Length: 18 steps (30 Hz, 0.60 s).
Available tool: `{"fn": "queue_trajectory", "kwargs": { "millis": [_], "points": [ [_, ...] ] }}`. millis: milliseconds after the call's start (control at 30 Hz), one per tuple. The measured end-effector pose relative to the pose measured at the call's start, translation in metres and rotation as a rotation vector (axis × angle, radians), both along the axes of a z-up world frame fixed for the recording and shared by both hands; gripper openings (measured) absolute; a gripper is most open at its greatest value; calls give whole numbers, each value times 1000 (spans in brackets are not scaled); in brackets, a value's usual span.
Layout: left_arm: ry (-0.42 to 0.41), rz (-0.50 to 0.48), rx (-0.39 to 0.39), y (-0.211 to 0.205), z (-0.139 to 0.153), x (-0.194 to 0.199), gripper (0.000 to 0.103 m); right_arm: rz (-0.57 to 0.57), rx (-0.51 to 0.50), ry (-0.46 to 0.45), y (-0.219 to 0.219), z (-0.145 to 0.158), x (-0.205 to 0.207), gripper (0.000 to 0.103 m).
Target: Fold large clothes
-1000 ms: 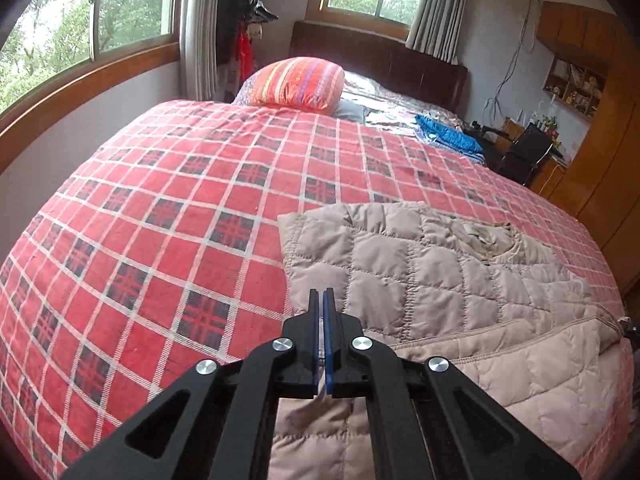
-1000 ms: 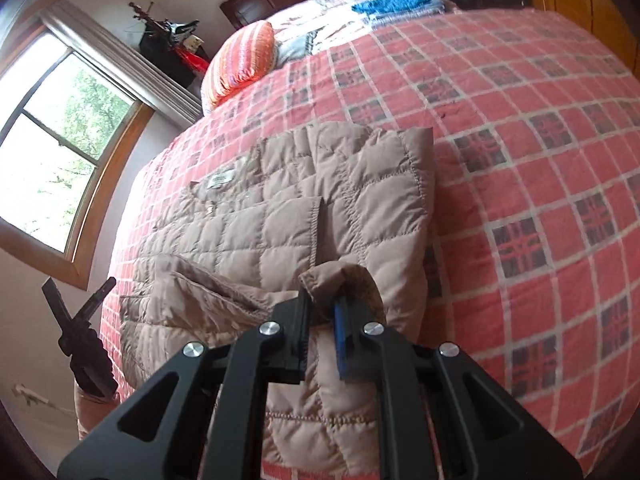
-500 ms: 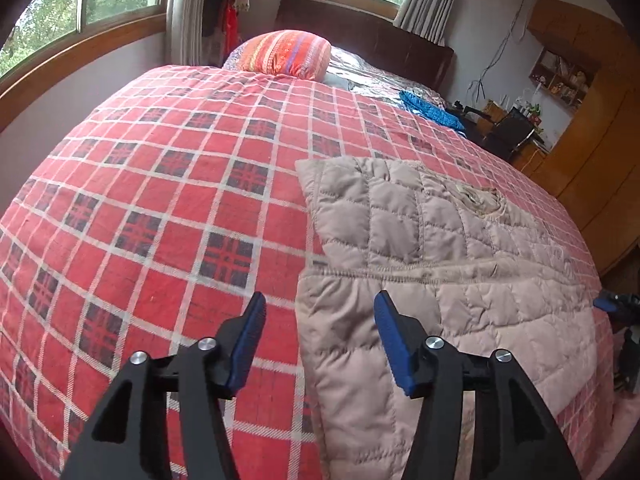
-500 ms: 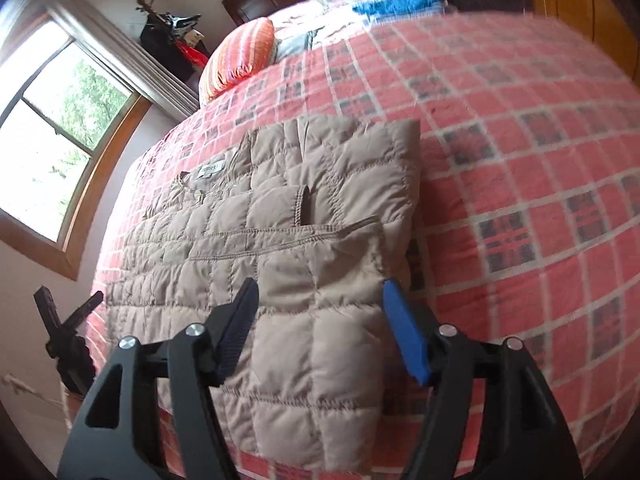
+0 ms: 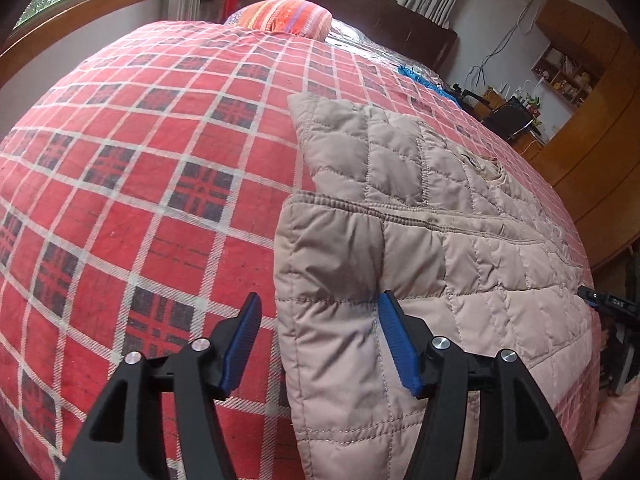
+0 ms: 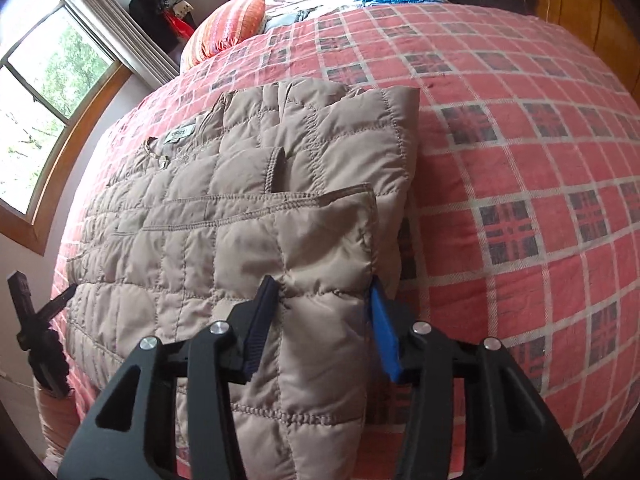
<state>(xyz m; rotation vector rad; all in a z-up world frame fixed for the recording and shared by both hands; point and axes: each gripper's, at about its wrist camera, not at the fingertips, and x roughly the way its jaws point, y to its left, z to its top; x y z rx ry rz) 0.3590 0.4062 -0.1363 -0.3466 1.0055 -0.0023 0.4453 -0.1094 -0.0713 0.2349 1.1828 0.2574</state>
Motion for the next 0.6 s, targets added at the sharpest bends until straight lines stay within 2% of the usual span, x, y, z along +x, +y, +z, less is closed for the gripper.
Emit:
{"fn": "queue_trajectory", "kwargs": {
  "millis": [133, 233, 333, 367, 400, 467, 533, 600],
  "points": [
    [-22, -6, -20, 6, 6, -8, 63, -3, 5, -12, -4, 3, -4, 42],
    [-6, -16, -40, 3, 3, -5, 64, 4, 12, -19, -1, 10, -5, 40],
    [1, -41, -79, -7, 1, -1, 60, 30, -1, 6, 8, 9, -8, 17],
    [-2, -47, -75, -11, 2, -1, 50, 34, -5, 8, 10, 8, -9, 12],
    [-6, -47, -58, -16, 3, -2, 45, 39, -10, 4, 12, 9, -12, 10],
    [-15, -48, -31, -23, 7, -5, 16, 41, -9, -8, 12, 12, -17, 8],
    [-37, -54, -27, -25, 13, -13, 9, 44, 7, -25, 10, 19, -26, 7],
    [-76, -58, -9, -28, 23, -24, 8, 49, 21, -51, 7, 30, -36, 6]
  ]
}}
